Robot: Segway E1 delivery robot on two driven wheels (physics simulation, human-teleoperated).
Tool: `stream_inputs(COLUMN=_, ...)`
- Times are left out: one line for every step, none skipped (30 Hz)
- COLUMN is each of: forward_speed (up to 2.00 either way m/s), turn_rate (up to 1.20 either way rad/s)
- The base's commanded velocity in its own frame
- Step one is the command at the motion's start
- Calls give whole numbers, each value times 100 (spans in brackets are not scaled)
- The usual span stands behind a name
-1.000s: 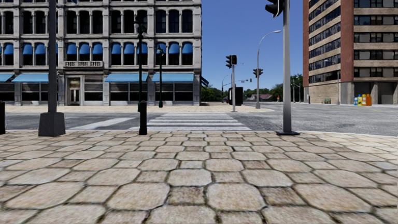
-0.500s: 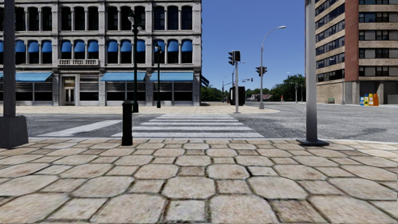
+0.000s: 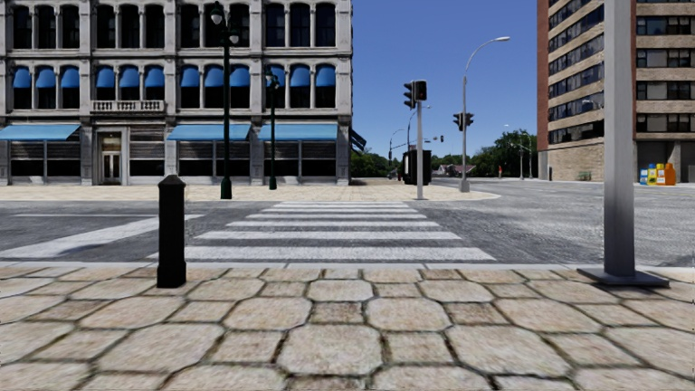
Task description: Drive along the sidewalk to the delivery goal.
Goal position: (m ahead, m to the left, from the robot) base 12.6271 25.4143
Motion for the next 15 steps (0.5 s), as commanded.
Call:
stream_inputs(forward_speed=200, turn_rate=0)
stream_inputs(forward_speed=200, turn_rate=0)
stream_inputs(forward_speed=200, turn_rate=0)
stream_inputs(forward_speed=200, turn_rate=0)
stream_inputs(forward_speed=200, turn_rate=0)
stream_inputs(forward_speed=200, turn_rate=0)
stream_inputs(forward_speed=200, turn_rate=0)
stream_inputs(forward_speed=200, turn_rate=0)
stream_inputs(forward_speed=200, turn_rate=0)
stream_inputs(forward_speed=200, turn_rate=0)
stream_inputs(forward_speed=200, turn_rate=0)
stream_inputs(forward_speed=200, turn_rate=0)
stream_inputs(forward_speed=200, turn_rate=0)
stream_inputs(forward_speed=200, turn_rate=0)
stream_inputs(forward_speed=200, turn_rate=0)
